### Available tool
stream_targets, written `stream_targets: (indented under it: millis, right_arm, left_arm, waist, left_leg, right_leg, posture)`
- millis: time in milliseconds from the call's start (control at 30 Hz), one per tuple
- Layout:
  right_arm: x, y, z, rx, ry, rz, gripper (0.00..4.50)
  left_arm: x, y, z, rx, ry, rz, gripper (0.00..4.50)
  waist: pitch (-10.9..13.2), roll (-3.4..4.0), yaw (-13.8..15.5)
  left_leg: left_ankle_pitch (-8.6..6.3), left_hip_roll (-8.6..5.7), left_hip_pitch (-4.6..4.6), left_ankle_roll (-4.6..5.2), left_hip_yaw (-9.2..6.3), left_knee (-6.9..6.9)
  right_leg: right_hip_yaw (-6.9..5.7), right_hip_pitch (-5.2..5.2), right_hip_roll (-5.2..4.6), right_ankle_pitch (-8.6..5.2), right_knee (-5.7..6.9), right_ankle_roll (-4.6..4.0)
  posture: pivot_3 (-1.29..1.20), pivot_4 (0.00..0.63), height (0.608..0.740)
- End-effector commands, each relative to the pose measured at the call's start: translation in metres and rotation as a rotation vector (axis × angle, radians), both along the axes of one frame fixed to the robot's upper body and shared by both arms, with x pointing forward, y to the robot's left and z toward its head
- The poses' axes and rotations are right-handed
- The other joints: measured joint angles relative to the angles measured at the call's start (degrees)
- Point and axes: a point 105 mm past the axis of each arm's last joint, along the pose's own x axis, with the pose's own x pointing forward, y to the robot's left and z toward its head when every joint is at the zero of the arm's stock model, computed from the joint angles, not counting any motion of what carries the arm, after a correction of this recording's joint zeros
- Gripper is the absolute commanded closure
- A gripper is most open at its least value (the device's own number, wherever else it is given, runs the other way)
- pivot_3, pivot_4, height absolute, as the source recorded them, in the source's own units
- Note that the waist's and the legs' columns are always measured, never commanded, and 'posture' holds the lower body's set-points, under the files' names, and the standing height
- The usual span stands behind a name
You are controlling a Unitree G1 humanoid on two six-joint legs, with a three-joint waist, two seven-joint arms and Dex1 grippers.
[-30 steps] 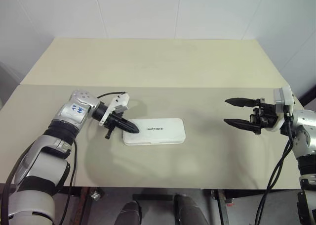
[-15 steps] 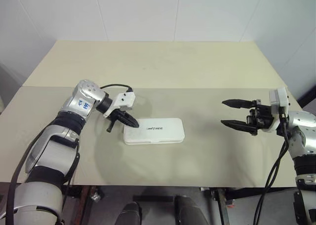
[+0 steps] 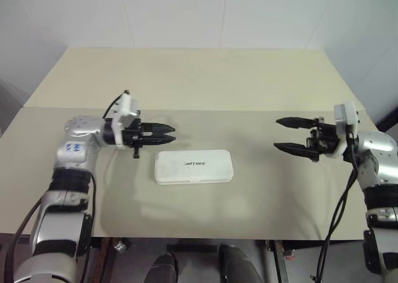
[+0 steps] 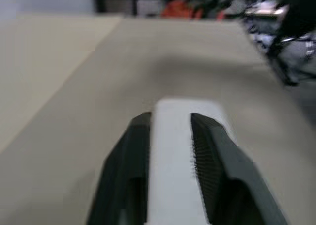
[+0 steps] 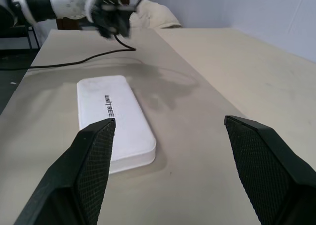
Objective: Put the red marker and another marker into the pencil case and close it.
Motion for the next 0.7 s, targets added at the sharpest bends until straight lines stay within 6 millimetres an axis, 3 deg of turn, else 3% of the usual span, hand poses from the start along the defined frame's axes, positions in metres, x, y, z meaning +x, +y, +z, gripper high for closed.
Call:
stream_targets:
  millis: [33,233,500,700]
  right_arm:
    - [-0.002,0.007,0.007,-0.026,-0.032,0.085,0.0]
    - [0.006,0.013,0.009,-0.04,-0.031,0.096,0.0]
    - [0.01,0.011,0.012,-0.055,-0.029,0.089,0.0]
    - [0.012,0.017,0.012,-0.031,-0.043,0.101,0.0]
  left_arm:
    - [-0.019,0.009,0.015,-0.039,-0.052,-0.035,2.05]
    - [-0.042,0.022,0.009,-0.049,-0.036,-0.037,0.08]
    - [-0.054,0.045,0.013,-0.029,-0.03,0.049,0.03]
    - [-0.061,0.051,0.029,-0.091,-0.041,0.132,0.03]
  waist:
    - [0.0,0.0,0.0]
    - [0.0,0.0,-0.1]
    - [0.0,0.01,-0.32]
    - [0.01,0.01,-0.2]
  left_leg:
    - [0.0,0.0,0.0,0.0,0.0,-0.01]
    - [0.0,-0.01,0.03,0.0,0.01,0.01]
    - [0.0,0.0,0.04,0.0,0.02,-0.03]
    - [0.0,0.01,0.05,0.0,0.02,-0.03]
  right_leg:
    - [0.0,0.0,0.0,0.0,0.0,0.0]
    - [0.0,0.05,0.01,0.0,-0.01,-0.01]
    - [0.0,0.04,0.01,-0.02,-0.03,-0.04]
    - [-0.01,0.05,0.01,-0.03,-0.04,-0.05]
  posture:
    - [0.0,0.15,0.74]
    - [0.0,0.15,0.74]
    - [0.0,0.15,0.74]
    - [0.0,0.15,0.74]
